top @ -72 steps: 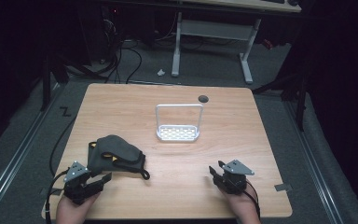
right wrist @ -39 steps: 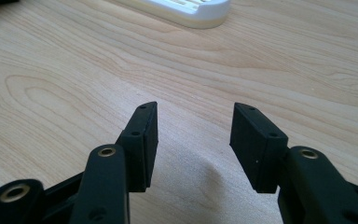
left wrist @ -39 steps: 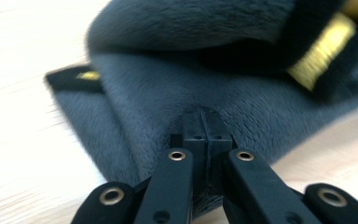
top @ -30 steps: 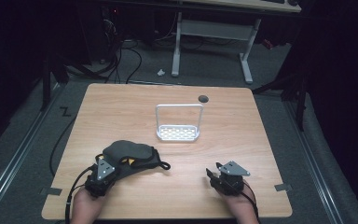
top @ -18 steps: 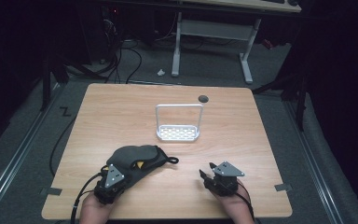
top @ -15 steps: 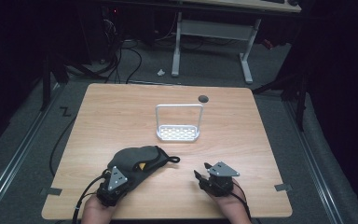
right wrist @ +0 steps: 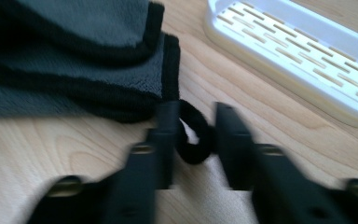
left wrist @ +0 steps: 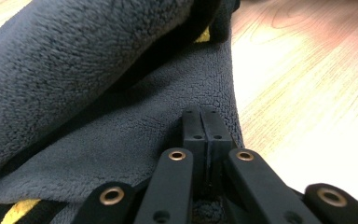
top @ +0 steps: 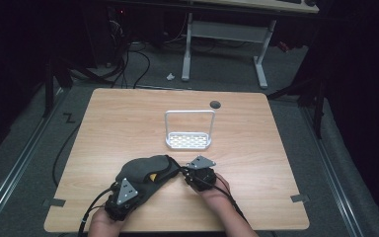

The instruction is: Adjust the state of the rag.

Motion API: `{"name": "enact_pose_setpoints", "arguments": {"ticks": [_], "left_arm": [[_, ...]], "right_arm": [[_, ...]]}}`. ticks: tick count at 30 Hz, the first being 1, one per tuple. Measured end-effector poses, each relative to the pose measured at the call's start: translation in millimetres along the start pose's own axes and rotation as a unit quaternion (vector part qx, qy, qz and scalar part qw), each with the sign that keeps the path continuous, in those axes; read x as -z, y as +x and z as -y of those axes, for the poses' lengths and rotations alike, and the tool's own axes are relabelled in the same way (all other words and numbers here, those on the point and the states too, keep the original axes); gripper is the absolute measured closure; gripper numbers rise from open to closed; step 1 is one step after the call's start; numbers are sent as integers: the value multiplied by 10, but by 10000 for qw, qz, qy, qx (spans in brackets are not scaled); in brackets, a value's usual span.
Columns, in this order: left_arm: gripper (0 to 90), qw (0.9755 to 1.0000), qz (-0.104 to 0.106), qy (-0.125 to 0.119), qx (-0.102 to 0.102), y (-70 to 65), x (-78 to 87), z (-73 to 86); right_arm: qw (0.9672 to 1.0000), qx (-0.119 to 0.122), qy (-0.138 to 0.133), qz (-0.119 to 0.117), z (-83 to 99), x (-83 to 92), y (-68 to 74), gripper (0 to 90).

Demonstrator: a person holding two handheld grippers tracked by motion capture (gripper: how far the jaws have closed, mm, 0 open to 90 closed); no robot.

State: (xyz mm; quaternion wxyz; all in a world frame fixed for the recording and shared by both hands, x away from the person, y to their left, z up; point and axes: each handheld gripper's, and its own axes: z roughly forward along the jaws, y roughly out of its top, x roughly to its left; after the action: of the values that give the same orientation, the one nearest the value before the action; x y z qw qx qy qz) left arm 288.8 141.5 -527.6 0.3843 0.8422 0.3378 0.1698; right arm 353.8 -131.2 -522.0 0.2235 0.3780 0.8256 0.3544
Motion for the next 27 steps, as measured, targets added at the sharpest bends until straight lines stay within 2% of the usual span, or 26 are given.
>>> {"name": "enact_pose_setpoints", "arguments": {"ticks": [1, 5, 9, 10, 11, 12, 13, 17, 19, 22, 27], "left_arm": [[900, 10000, 15, -1, 1, 6, 3, 2], [900, 10000, 46, -2, 17, 24, 9, 5], [899, 10000, 62, 2, 28, 29, 3, -2], [899, 10000, 53, -6, 26, 28, -1, -6], [899, 10000, 51, -3, 31, 28, -3, -10], [899, 10000, 52, -4, 42, 26, -9, -16], [899, 10000, 49, -16, 54, 24, -16, -20], [899, 9999, 61, -56, 118, 29, -57, -51], [899, 9998, 94, -95, 173, 37, -80, -60], [899, 9997, 93, -118, 197, 52, -99, -69], [897, 9998, 8, -139, 160, 87, -95, -66]], "right_arm": [[10000, 53, -3, 47, 13, 4, 19, 840], [9999, 67, -62, 60, 70, 103, 37, 856], [9998, 35, -110, 183, 256, 389, -16, 855], [9998, 35, -110, 183, 256, 389, -16, 855], [9997, 9, -92, 248, 362, 500, -44, 855], [9997, 9, -92, 248, 362, 500, -44, 855], [9994, 23, -68, 329, 466, 612, -73, 856], [9988, -71, -33, 488, 612, 790, -142, 856], [9976, -88, 20, 689, 724, 904, -212, 856], [9962, -195, 129, 843, 826, 969, -308, 855], [9956, -256, 251, 870, 879, 948, -350, 847]]}}
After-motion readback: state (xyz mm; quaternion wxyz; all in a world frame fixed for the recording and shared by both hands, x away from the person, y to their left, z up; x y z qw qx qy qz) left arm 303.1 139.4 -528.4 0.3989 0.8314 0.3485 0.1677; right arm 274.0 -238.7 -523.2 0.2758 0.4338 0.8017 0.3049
